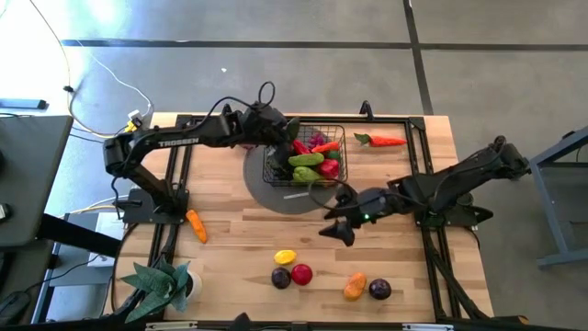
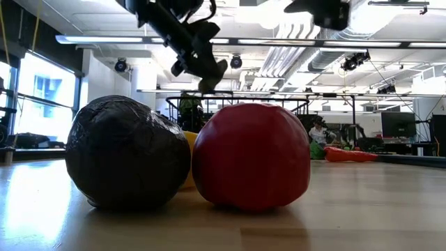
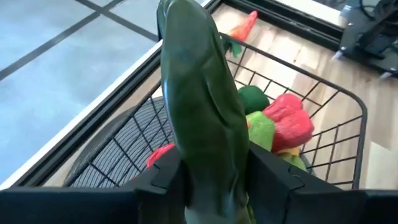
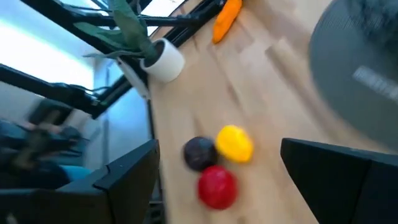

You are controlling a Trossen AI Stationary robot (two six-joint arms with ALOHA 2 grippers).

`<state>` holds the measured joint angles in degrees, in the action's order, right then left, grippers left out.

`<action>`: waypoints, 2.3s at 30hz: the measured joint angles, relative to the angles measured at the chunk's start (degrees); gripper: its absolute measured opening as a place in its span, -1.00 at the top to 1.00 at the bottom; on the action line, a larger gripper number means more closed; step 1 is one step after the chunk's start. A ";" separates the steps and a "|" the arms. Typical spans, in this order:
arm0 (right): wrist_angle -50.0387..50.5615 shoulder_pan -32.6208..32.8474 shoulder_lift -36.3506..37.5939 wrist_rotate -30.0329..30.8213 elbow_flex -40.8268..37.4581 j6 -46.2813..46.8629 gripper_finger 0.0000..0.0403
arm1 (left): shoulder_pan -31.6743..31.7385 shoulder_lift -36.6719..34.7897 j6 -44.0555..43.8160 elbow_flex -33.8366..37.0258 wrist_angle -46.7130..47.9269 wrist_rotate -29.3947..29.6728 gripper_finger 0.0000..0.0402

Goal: Build produce basket
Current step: Put the green chili pepper into the black mesh basket, then put the yellow mango into the black mesh basket

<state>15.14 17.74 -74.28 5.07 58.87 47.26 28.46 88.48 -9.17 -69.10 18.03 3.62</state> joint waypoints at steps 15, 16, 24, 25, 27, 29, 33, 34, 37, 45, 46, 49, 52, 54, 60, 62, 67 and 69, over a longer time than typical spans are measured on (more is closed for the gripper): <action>6.50 11.08 0.00 3.39 0.01 45.54 -0.58 | 0.51 0.86 3.87 0.00 -2.58 -1.92 0.01; 7.46 11.73 0.00 3.40 0.00 48.52 -0.58 | 0.51 0.86 3.87 0.00 -2.57 -1.91 -0.01; 10.60 15.73 -2.91 0.86 0.00 67.03 -0.58 | 0.51 0.55 4.07 0.00 -2.44 -1.92 -0.09; 10.77 16.06 -3.62 -0.27 0.00 68.59 -0.58 | 0.51 0.53 4.36 0.00 -2.35 -1.93 -0.09; 10.41 16.52 -5.15 -2.57 0.00 71.52 -0.58 | 0.51 0.04 5.15 -0.07 -0.99 -1.90 -0.09; 10.35 17.08 -6.82 -4.82 0.00 74.39 -0.58 | 0.49 -0.17 6.73 -0.91 0.22 -1.68 -0.09; 9.92 18.55 -9.31 -9.44 0.00 79.80 -0.58 | 0.51 -0.15 8.40 -2.36 3.38 -1.64 -0.09; 9.85 18.90 -9.78 -10.03 0.00 80.96 -0.58 | 0.51 -0.16 8.56 -2.75 3.47 -1.61 -0.09; 8.97 19.87 -10.97 -10.24 0.00 83.68 -0.58 | 0.49 -0.21 8.49 -3.31 3.62 -1.50 -0.09; 8.73 20.26 -14.17 -12.83 0.00 84.77 -0.58 | -1.59 -1.66 9.27 -3.76 5.75 -1.46 -0.09; 8.79 20.26 -14.68 -13.28 0.00 84.80 -0.58 | -1.90 -1.87 9.88 -3.76 6.29 -1.46 -0.09; 8.57 20.26 -16.17 -15.48 0.00 85.38 -0.58 | -2.38 -2.55 11.30 -3.76 7.52 -1.50 -0.09; 7.98 20.26 -17.75 -15.92 0.00 85.38 -0.58 | -2.73 -2.60 11.35 -3.76 7.99 -1.45 -0.09; 7.65 20.26 -18.72 -15.96 0.00 85.38 -0.58 | -2.73 -2.59 11.35 -3.76 7.96 -1.46 -0.09; 7.67 20.25 -21.12 -16.96 0.00 85.82 -0.58 | -2.77 -2.57 11.35 -3.76 7.92 -1.46 -0.09; 7.63 20.14 -21.70 -17.62 0.00 86.03 -0.58 | -2.77 -2.57 11.37 -3.76 7.92 -1.46 -0.09; 7.74 19.55 -23.21 -18.95 0.00 86.35 -0.58 | -2.75 -2.57 11.39 -3.76 7.90 -1.46 -0.09; 7.65 18.90 -23.82 -19.05 0.00 86.36 -0.58 | -2.75 -2.55 11.77 -3.76 7.89 -1.46 -0.09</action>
<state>22.79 36.64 -98.10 -13.98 58.87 133.61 25.71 85.93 2.60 -72.86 25.92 2.15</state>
